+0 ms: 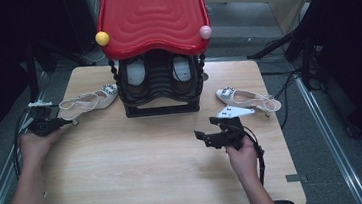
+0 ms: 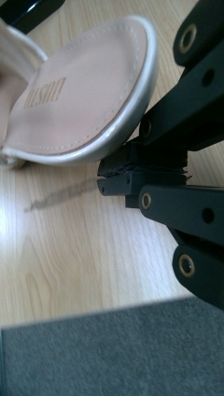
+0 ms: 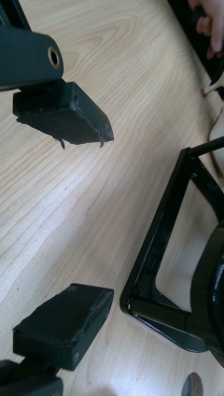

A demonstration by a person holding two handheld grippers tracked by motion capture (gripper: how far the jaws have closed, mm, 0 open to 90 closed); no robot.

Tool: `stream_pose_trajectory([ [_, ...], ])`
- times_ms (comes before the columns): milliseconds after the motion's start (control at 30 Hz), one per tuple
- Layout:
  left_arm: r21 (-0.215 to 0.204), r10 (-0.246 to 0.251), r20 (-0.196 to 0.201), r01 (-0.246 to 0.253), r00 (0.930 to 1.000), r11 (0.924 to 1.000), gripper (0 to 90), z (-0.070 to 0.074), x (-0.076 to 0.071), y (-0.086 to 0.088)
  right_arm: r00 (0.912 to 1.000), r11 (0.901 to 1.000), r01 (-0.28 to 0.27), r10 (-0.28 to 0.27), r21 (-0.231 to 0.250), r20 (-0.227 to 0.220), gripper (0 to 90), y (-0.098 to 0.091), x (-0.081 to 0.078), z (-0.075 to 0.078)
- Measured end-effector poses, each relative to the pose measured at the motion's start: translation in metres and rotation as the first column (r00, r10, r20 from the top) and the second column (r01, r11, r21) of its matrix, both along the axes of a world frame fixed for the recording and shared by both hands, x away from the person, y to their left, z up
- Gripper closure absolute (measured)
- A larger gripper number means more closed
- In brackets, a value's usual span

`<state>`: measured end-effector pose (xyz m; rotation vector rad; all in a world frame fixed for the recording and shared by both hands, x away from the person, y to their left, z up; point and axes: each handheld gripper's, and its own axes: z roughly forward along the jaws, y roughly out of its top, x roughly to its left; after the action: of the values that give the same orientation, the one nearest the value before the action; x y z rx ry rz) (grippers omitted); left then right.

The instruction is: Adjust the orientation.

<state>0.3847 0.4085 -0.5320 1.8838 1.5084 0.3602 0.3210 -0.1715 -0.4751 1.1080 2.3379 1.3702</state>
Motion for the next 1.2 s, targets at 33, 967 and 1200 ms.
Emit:
stream_pose_trajectory([
  [33, -0.002, -0.007, -0.005, 0.007, 1.0, 1.0, 89.3, 0.0, 0.0, 0.0, 1.0, 1.0, 0.001, -0.001, 0.003, -0.002, 21.3, -0.001, -0.001, 0.0],
  [967, -0.083, -0.09, -0.026, 0.088, 0.9956, 0.9927, 86.3, 0.011, -0.003, -0.047, 0.9974, 1.0, 0.008, -0.008, 0.005, -0.072, 23.7, -0.009, 0.002, -0.008],
  [1200, -0.073, -0.068, -0.071, 0.062, 0.9952, 0.9954, 78.3, 0.013, -0.001, -0.054, 0.9977, 0.9999, 0.011, -0.011, -0.009, -0.067, 23.6, -0.008, 0.002, -0.009],
])
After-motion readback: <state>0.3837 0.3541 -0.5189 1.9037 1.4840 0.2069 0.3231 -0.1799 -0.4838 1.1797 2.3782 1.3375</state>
